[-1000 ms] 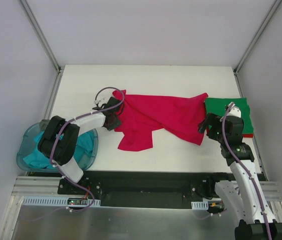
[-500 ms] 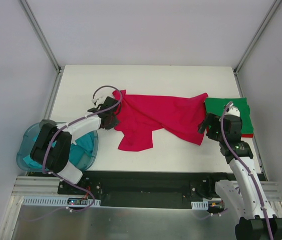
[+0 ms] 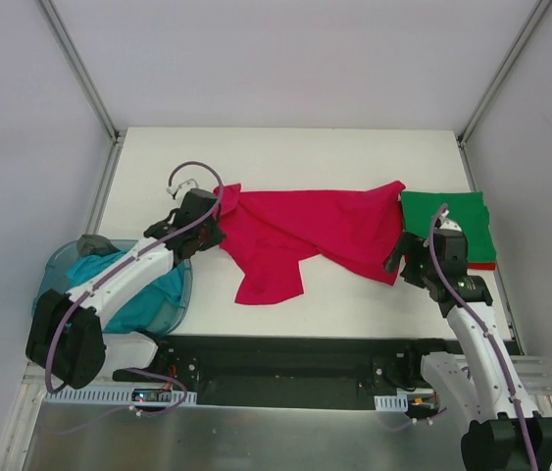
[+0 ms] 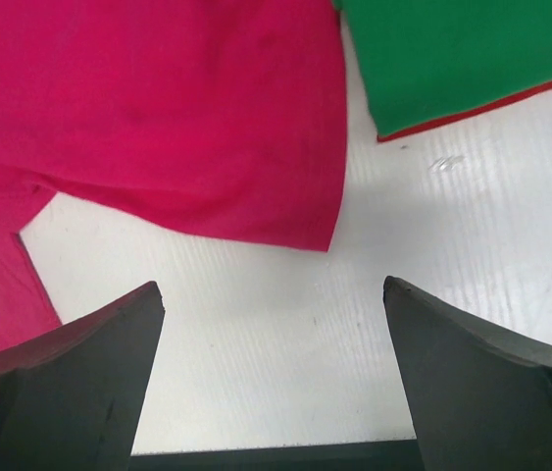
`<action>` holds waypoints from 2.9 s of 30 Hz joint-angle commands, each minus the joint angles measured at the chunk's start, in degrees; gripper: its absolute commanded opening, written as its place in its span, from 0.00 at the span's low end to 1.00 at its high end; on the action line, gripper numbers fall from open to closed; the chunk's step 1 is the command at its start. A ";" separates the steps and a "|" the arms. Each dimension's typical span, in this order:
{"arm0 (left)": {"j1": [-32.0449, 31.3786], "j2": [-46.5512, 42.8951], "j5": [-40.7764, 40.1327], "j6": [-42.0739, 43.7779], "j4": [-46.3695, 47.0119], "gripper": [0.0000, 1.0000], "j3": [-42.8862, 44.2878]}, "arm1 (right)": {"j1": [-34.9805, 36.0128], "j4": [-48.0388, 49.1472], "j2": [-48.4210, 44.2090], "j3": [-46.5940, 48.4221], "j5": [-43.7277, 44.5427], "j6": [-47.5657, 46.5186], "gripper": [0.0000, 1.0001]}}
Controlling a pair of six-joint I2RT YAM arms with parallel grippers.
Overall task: Fold and stack the t-shirts
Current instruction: Flatten out the tshirt
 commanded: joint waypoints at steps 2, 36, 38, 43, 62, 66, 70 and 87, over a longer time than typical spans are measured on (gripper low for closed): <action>-0.20 -9.64 -0.73 4.18 -1.04 0.00 -2.16 | -0.21 -2.31 0.53 -1.36 -6.61 1.24 0.96; 5.08 -23.19 -4.87 9.46 -1.04 0.00 -3.40 | 6.56 8.85 16.59 -3.39 6.56 16.44 0.64; 5.08 -23.72 -5.40 9.64 -0.96 0.00 -3.75 | 6.74 9.38 19.06 -2.68 8.49 17.32 0.61; 5.08 -24.25 -5.58 9.37 -0.96 0.00 -4.19 | 6.74 12.02 23.19 -2.07 10.17 17.68 0.55; 5.08 -24.51 -5.93 8.67 -0.96 0.00 -4.89 | 10.43 8.68 30.14 -0.31 15.26 20.84 0.36; 5.08 -24.43 -6.37 8.76 -0.96 0.00 -4.89 | 10.95 8.68 30.84 -0.04 16.32 21.02 0.25; 5.08 -24.34 -6.54 9.37 -0.96 0.00 -4.54 | 11.04 8.85 31.64 0.66 17.46 20.32 0.08; 5.08 -26.36 -3.12 15.52 -0.69 0.00 6.78 | 10.96 11.94 3.97 13.03 15.88 3.01 0.00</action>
